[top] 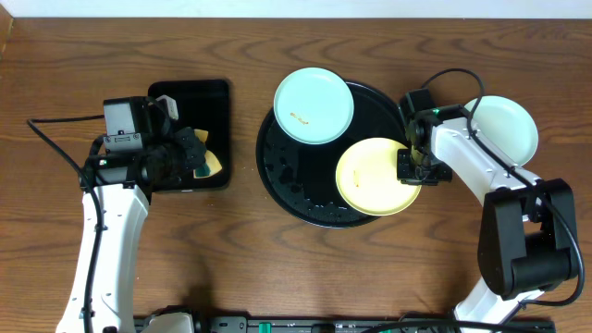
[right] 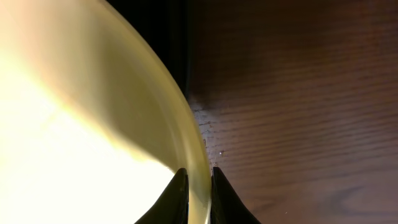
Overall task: Clean dirty plates on tray and stack at the side
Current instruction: 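Hold the yellow plate rim with the right gripper at the front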
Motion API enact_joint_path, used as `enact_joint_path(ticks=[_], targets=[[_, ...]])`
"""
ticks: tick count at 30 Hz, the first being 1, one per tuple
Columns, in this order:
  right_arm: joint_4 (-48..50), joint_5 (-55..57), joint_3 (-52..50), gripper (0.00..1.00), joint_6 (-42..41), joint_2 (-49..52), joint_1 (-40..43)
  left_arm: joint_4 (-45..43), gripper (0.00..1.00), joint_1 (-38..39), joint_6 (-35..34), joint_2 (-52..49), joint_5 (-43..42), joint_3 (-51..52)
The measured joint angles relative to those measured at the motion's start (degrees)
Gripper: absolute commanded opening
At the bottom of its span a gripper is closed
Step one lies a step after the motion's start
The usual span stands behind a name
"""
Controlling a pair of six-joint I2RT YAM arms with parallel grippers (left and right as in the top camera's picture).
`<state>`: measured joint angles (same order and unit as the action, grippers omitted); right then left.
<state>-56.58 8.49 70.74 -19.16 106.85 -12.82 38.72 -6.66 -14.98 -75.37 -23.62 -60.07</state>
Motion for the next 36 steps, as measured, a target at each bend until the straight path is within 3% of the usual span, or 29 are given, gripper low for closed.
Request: enact_joint_path(ticks=[12,25,36], targets=[[2.56,-0.59,-0.04,0.18,4.94,0.00,0.94,0.11,0.07,0.00,0.00,0.00,0.02,0.00],[3.56,-14.82,-0.04,0.16,10.93,0.00,9.38,0.17,0.08,0.00,0.00,0.00,0.02,0.00],[6.03,-17.27,-1.46,0.01,12.11,0.00,9.35,0.20,0.08,0.00,0.00,0.00,0.00,0.00]])
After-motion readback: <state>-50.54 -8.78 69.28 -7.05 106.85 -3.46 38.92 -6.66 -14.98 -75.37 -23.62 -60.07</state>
